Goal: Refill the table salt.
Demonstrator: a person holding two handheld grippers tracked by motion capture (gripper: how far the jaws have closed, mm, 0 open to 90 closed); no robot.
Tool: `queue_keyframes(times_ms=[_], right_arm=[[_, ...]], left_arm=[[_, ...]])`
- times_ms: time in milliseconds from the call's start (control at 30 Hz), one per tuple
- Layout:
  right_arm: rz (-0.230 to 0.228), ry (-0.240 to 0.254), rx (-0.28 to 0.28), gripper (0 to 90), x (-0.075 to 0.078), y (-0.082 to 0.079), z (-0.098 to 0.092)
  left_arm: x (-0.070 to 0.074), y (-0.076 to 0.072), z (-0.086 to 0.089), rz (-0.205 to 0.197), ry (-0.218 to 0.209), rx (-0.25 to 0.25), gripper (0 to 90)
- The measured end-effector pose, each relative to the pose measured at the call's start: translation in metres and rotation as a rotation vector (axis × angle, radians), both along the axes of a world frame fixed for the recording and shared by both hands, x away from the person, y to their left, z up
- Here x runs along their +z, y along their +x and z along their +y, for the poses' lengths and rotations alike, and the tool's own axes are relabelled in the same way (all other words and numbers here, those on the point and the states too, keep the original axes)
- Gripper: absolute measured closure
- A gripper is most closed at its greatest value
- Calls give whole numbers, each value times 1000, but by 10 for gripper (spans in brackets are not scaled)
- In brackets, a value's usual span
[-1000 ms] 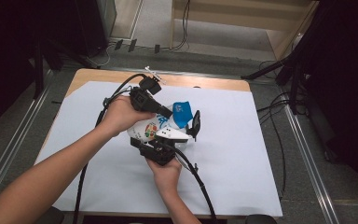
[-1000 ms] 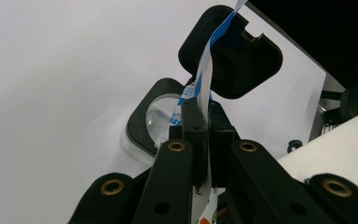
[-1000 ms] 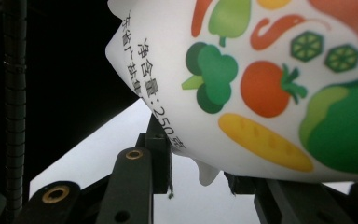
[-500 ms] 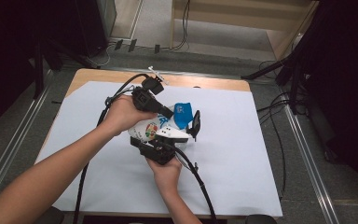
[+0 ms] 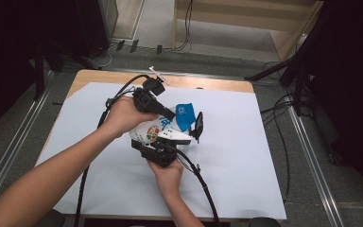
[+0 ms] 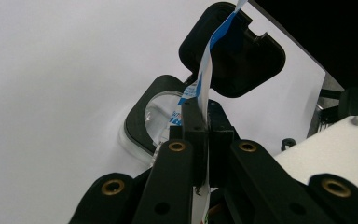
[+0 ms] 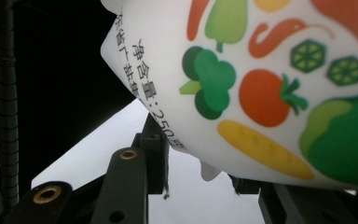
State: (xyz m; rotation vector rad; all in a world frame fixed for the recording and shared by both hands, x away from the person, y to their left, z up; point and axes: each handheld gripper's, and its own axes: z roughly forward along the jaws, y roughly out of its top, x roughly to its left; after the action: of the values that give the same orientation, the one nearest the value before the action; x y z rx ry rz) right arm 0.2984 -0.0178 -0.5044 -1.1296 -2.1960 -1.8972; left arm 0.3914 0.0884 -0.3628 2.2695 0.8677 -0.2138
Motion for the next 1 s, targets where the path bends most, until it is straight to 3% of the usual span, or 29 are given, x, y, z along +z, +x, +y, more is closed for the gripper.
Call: queue_keyframes(times_ms=[400,767,1000], right_arm=[[2,0,-6,676,-1,2,-1],[21,54,2,676,3,0,0],[25,51,-1,671,4,0,-1]], left_arm=[[1,1,3,-6,-16,21,900],[1,1,-1,-20,-10,24,900],[-1,2,-4,-18,-2,19,900]])
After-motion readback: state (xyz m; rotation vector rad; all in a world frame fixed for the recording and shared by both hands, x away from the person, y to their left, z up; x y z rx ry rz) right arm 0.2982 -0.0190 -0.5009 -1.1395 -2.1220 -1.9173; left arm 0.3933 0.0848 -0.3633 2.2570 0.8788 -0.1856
